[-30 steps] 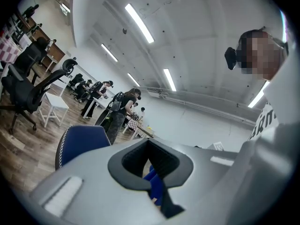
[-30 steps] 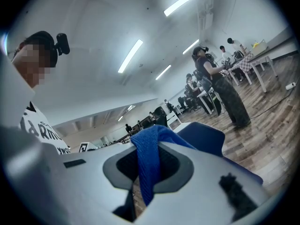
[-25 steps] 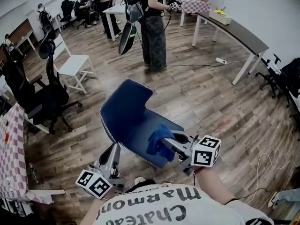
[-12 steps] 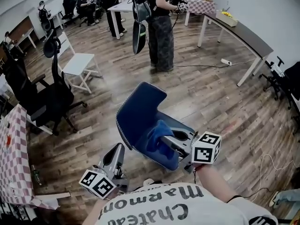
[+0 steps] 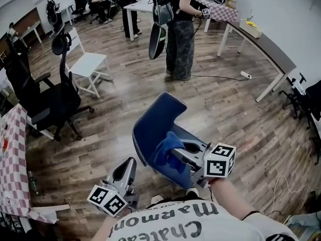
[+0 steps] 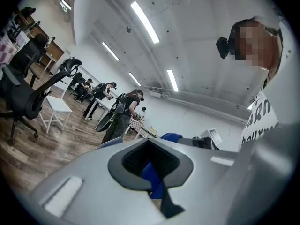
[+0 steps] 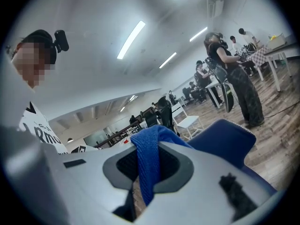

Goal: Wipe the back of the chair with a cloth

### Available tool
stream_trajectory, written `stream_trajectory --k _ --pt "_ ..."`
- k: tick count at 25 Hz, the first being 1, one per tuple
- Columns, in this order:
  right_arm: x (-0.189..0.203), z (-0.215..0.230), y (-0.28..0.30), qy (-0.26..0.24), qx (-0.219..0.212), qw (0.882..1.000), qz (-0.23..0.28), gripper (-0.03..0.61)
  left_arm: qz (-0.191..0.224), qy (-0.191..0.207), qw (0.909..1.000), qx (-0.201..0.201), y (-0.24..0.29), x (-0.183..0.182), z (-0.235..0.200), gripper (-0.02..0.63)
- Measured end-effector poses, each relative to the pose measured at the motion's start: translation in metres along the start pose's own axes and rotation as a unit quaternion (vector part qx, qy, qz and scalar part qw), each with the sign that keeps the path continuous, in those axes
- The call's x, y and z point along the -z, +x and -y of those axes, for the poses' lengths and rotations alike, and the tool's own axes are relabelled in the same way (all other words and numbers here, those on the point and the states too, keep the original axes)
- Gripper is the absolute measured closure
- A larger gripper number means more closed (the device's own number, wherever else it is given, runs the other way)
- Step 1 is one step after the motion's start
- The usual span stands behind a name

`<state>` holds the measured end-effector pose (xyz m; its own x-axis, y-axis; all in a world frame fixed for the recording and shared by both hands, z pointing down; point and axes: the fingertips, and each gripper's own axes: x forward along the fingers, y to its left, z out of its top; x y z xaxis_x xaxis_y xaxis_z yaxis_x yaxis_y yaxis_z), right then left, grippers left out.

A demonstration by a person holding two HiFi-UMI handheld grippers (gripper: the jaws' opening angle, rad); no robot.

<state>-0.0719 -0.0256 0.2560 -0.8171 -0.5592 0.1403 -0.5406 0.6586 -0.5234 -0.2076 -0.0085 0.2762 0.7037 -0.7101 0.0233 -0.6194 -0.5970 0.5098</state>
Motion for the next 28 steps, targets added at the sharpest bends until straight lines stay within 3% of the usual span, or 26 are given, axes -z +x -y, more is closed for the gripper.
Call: stream_trajectory --k 7,15,23,28 --pt "-0.005 0.026 0.013 -0.006 -0.049 0.998 -0.032 0.528 0.013 0.002 0.9991 -0.041 0.024 0.010 -0.001 0.611" --pt "0.003 0.050 0.021 -0.009 -0.152 0.982 -0.115 0.528 0.062 -0.028 0.9876 -0.142 0.052 0.022 0.008 0.611" --pt "0.032 0.079 0.041 -0.013 -0.226 0.955 -0.190 0.528 0.090 -0.025 0.9650 -0.245 0.061 0.048 0.021 0.611" --pt "0.045 0.098 0.066 -0.007 -0.242 0.947 -0.210 0.528 0.108 -0.031 0.9411 -0.319 0.043 0.064 0.024 0.611"
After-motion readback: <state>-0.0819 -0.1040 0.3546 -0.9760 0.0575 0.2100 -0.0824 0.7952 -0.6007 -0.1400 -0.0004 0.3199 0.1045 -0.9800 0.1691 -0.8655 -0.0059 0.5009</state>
